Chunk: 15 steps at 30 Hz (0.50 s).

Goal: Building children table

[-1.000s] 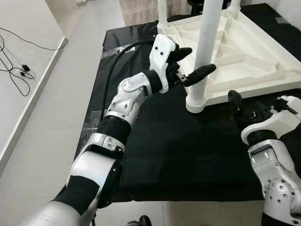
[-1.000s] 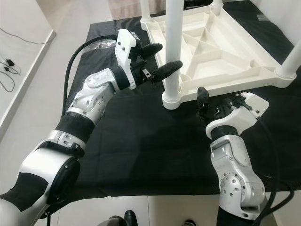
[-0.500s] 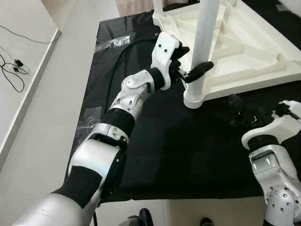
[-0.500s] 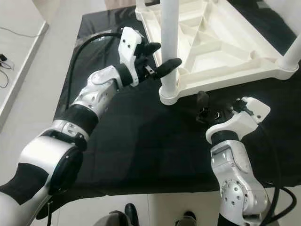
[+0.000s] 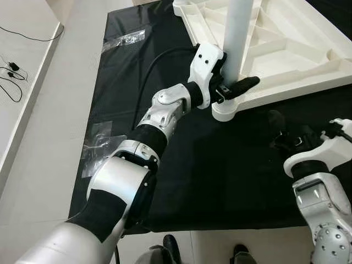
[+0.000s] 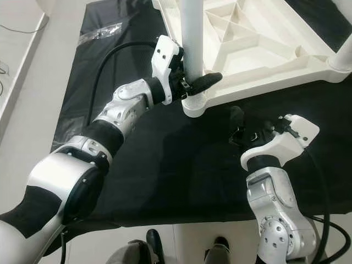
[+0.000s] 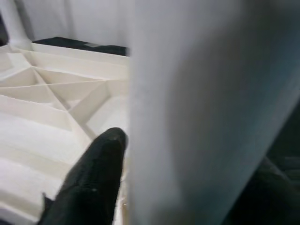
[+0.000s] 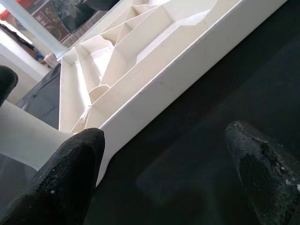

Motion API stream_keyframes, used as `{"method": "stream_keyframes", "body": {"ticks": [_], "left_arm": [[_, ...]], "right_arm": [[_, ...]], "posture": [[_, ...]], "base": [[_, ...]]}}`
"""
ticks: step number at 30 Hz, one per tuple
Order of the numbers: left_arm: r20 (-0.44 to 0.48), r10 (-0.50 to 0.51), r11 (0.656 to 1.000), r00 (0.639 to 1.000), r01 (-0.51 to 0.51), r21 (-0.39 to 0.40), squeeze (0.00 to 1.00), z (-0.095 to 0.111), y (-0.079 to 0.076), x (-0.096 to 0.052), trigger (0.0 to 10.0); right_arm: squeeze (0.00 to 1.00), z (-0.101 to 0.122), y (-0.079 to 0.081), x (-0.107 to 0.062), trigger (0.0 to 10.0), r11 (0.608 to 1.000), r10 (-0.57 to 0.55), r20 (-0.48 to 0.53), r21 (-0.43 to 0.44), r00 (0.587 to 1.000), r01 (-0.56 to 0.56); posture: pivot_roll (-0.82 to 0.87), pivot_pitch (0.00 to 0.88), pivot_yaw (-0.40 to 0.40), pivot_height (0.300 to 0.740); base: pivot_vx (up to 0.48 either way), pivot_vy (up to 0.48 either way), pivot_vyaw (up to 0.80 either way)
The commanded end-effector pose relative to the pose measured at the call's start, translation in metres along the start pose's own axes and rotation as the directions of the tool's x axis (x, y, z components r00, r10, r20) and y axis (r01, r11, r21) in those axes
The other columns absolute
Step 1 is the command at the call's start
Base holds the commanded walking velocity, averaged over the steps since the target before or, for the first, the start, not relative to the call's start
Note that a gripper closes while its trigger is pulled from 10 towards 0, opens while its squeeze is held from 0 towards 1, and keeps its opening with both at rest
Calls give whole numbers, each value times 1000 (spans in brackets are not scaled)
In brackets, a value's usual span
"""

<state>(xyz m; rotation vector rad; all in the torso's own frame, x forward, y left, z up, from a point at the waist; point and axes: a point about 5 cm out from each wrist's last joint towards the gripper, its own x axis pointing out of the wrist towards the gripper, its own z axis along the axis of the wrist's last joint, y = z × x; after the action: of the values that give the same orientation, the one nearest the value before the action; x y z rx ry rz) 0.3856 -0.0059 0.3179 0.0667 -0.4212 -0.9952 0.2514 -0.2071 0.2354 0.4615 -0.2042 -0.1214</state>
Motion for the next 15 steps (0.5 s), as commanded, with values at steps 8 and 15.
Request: {"method": "stream_keyframes", "body": {"ticks": [8,15], "left_arm": [[47,240,970,970,-242,21,0,0,35,-29,0],[121,420,904,899,-426,26,0,-19,36,-75,0]], "right_arm": [[0,-4,3,2,10000,1000,29,-16,11,999,-29],[0,-2,5,11,10000,997,70,-8,-18,998,-70]], "posture": [[-188,324,147,740],[-119,289,120,740]], "base": [[0,0,0],[0,0,0]]}}
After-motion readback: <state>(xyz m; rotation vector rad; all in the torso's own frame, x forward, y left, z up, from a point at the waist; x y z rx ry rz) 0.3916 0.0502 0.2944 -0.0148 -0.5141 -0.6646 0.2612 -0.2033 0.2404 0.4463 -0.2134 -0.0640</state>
